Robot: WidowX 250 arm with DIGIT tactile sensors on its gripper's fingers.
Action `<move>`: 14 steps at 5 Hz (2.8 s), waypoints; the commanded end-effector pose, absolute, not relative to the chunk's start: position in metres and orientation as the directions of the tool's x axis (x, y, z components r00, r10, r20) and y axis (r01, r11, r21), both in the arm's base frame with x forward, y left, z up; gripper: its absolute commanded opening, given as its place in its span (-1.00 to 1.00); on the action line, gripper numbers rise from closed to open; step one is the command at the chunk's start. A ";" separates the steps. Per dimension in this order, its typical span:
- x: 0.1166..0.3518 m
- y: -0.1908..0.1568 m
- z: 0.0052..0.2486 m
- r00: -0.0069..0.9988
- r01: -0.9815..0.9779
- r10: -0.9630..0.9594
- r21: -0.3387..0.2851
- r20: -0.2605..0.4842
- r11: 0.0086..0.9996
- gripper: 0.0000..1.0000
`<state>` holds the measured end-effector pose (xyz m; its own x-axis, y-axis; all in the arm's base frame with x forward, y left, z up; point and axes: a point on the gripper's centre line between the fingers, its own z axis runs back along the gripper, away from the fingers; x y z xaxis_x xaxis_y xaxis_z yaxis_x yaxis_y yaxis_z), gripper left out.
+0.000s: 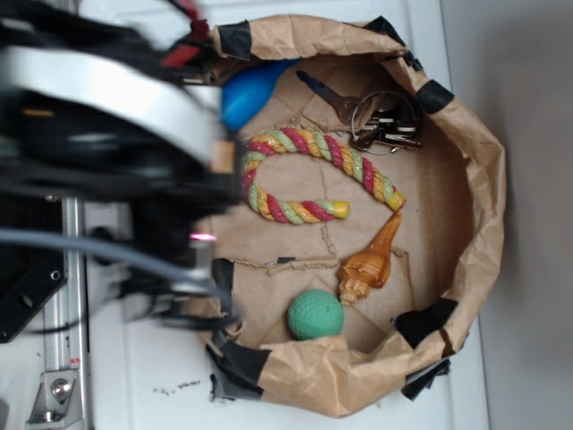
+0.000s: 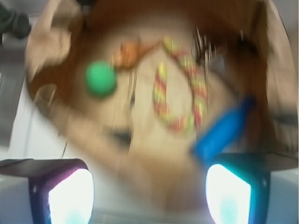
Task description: Grab the multicolored rope.
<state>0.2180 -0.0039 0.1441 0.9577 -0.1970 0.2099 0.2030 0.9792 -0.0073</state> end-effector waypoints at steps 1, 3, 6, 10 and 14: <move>0.270 0.002 0.096 0.958 0.198 -0.200 0.031 0.205 0.980 1.00; 0.259 -0.011 0.044 0.977 0.177 -0.183 0.065 0.108 0.982 1.00; 0.264 -0.002 0.026 0.987 0.140 -0.132 -0.095 0.086 0.986 -1.00; 0.264 0.013 0.062 0.998 -0.004 0.007 -0.037 0.066 0.999 -1.00; 0.254 0.008 0.173 0.959 -0.236 0.238 -0.034 0.157 0.971 -1.00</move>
